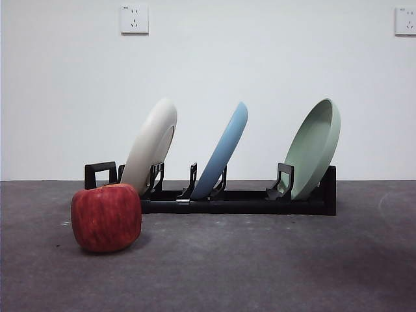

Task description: Take the yellow plate from the plate rack,put the plate on the table,take the apple from the table,put the apple in the plate

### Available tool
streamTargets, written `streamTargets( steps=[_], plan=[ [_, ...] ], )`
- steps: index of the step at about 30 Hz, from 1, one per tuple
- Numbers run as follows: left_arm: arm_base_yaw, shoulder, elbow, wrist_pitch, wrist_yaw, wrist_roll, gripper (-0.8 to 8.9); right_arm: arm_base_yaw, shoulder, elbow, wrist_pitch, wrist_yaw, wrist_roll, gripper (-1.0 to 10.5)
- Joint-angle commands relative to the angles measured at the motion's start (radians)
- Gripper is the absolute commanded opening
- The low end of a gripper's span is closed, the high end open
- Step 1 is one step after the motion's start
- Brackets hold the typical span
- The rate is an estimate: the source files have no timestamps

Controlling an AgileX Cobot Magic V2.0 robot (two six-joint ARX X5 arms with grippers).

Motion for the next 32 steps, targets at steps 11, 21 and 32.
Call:
streamTargets(
  steps=[11, 21, 32],
  plan=[
    [0.003, 0.046, 0.096, 0.048, 0.022, -0.227, -0.08, 0.001, 0.062, 0.115, -0.016, -0.026, 0.137, -0.1],
    [0.003, 0.348, 0.393, 0.043, 0.051, -0.229, -0.08, 0.001, 0.356, 0.402, -0.047, -0.031, 0.114, -0.1],
    [0.003, 0.751, 0.745, -0.027, 0.263, -0.204, -0.03, 0.001, 0.719, 0.783, -0.245, -0.256, -0.043, 0.0]
  ],
)
